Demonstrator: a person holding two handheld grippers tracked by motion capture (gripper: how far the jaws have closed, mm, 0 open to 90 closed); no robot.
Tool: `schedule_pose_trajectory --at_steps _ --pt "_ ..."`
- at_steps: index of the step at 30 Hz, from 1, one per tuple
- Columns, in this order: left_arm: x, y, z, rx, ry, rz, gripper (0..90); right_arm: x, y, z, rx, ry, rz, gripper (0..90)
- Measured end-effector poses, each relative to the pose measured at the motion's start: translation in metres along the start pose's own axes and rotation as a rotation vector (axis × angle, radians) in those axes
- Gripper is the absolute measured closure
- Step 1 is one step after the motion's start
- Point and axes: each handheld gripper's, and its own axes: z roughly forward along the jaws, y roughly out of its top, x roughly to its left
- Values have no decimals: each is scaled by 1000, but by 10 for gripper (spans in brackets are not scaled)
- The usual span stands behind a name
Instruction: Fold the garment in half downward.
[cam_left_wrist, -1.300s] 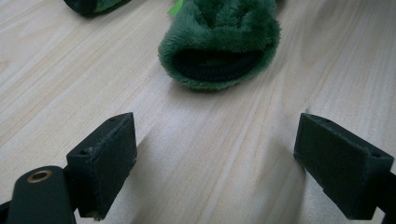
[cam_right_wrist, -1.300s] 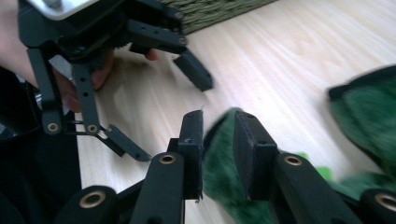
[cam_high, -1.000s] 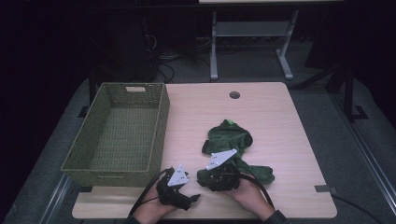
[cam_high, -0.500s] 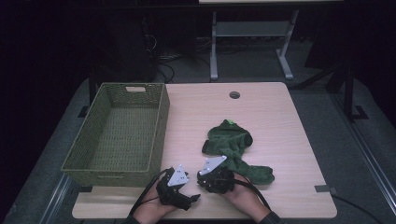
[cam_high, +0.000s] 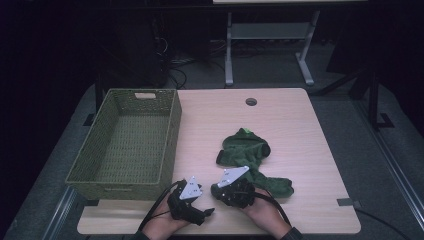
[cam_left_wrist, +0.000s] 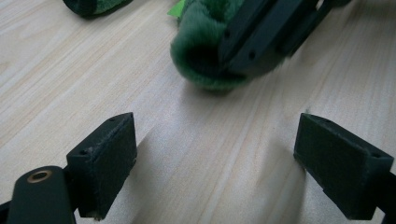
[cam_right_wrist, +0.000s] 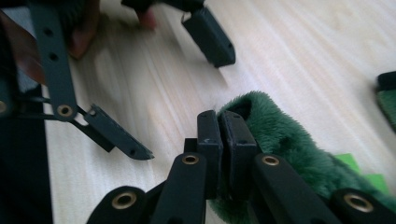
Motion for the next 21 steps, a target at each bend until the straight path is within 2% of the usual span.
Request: schedule_pose_trajectory --at_steps 1,6,12,21 --pt "0 0 0 -1 -2 -5 125 0 0 -3 -8 4 15 863" --pt "-1 0 0 -4 -5 -13 125 -4 0 -14 -62 3 29 863" --pt "-1 0 0 -5 -5 -14 125 -10 0 -26 -92 16 54 862" --pt "-1 0 0 -5 -5 -14 125 -18 -2 -42 -135 6 62 861"
